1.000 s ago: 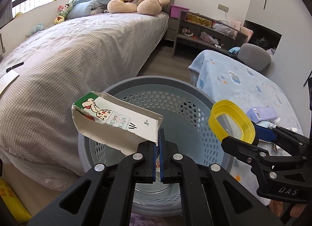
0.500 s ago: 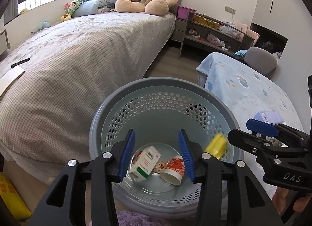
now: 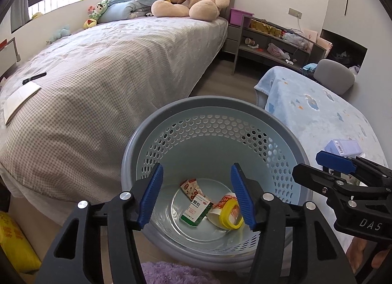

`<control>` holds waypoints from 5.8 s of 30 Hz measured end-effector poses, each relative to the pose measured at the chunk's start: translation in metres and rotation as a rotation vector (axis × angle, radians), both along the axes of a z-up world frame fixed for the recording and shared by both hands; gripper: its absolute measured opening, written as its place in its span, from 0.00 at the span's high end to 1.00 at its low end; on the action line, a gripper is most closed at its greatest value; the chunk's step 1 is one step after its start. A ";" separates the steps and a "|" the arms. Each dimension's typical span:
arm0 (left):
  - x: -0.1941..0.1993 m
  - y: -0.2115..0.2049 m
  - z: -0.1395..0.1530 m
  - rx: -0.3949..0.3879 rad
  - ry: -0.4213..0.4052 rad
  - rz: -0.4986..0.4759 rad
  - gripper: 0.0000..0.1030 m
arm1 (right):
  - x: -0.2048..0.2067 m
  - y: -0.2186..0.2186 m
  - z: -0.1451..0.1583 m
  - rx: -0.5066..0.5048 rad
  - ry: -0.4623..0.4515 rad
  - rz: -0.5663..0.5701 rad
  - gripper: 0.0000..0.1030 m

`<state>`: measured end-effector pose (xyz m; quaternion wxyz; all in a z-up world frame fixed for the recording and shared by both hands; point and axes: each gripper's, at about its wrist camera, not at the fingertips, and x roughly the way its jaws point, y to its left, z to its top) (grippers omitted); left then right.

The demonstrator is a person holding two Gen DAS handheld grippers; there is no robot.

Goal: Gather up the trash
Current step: 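Move both tools back over the bed toward the remaining trash, then reach the right tool to the crumpled paper and close on it, then grasp the black loop strap with the left tool while the right tool holds the paper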

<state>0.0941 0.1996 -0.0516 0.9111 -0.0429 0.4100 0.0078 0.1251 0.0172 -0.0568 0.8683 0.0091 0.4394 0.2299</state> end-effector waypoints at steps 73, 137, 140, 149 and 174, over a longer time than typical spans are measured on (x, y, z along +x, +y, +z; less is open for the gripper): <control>-0.066 -0.188 0.011 0.050 -0.008 -0.188 0.28 | -0.131 -0.233 -0.005 0.041 -0.012 -0.477 0.26; -0.004 -0.194 -0.021 0.028 0.037 -0.224 0.28 | -0.058 -0.231 -0.038 0.006 0.063 -0.516 0.47; -0.003 -0.198 -0.022 0.024 0.044 -0.233 0.28 | -0.065 -0.235 -0.036 0.016 0.061 -0.516 0.47; 0.007 -0.216 -0.030 0.041 0.070 -0.242 0.28 | -0.084 -0.255 -0.033 0.045 0.055 -0.541 0.48; 0.026 -0.235 -0.045 0.096 0.106 -0.249 0.85 | -0.093 -0.266 -0.033 0.078 0.046 -0.552 0.47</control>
